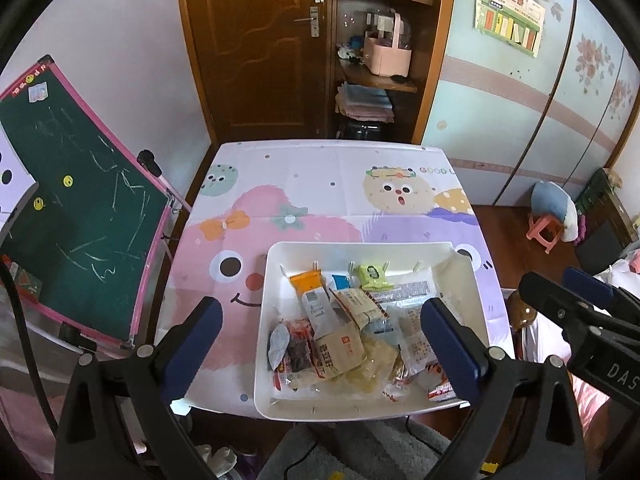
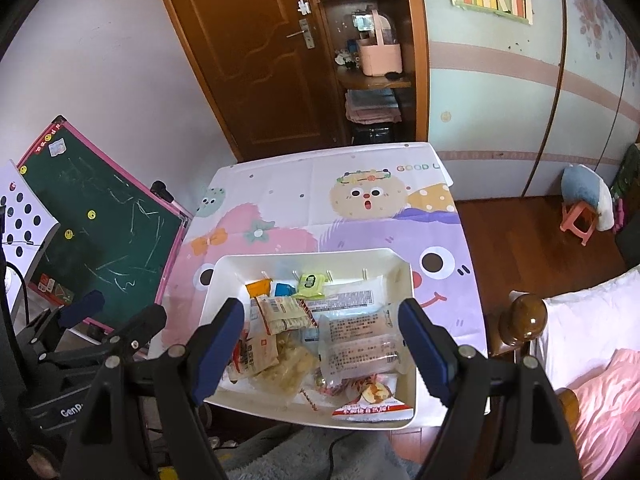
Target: Organize snacks
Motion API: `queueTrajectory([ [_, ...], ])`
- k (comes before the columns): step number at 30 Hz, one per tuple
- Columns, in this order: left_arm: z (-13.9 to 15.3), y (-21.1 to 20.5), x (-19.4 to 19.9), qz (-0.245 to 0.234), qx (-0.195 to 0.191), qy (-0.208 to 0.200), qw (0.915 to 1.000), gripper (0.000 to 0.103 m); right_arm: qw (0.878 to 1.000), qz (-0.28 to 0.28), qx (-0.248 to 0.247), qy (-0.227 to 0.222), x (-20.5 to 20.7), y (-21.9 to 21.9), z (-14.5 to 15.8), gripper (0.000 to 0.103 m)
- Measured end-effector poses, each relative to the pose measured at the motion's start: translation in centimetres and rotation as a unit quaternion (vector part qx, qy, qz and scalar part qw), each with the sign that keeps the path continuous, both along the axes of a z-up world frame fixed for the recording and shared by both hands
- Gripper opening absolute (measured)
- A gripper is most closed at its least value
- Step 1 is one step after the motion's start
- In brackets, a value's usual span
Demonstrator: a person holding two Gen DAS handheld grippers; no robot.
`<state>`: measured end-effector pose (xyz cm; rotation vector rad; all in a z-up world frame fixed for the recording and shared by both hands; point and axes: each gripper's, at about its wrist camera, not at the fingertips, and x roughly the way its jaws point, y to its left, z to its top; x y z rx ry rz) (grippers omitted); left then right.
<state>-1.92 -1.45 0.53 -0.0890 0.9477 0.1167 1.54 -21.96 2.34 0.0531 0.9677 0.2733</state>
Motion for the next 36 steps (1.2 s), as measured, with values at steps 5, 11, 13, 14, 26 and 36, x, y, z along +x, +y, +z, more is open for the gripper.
queueTrajectory([
  [5,0.1,-0.3,0.9,-0.004,0.003,0.0,1.0,0.099,1.0,0.0,-0.002,-0.005,0.4,-0.1,0.3,0.08],
  [11,0.2,-0.6,1.5,-0.005,0.004,0.0,1.0,0.099,1.0,-0.002,-0.004,-0.005,1.1,-0.2,0.4,0.08],
  [13,0.2,-0.6,1.8,-0.006,0.005,0.001,1.0,0.099,1.0,-0.002,-0.004,-0.005,1.3,-0.2,0.4,0.08],
  [14,0.2,-0.7,1.9,-0.007,0.006,0.001,1.0,0.099,1.0,-0.002,-0.004,-0.004,1.4,-0.2,0.4,0.08],
  [26,0.2,-0.9,2.3,-0.008,0.008,0.003,0.9999,0.099,1.0,-0.001,-0.004,-0.004,1.8,-0.2,0.4,0.08],
  [36,0.1,-1.0,2.4,-0.009,0.008,0.003,0.9999,0.099,1.0,-0.001,-0.004,-0.004,1.9,-0.3,0.4,0.08],
])
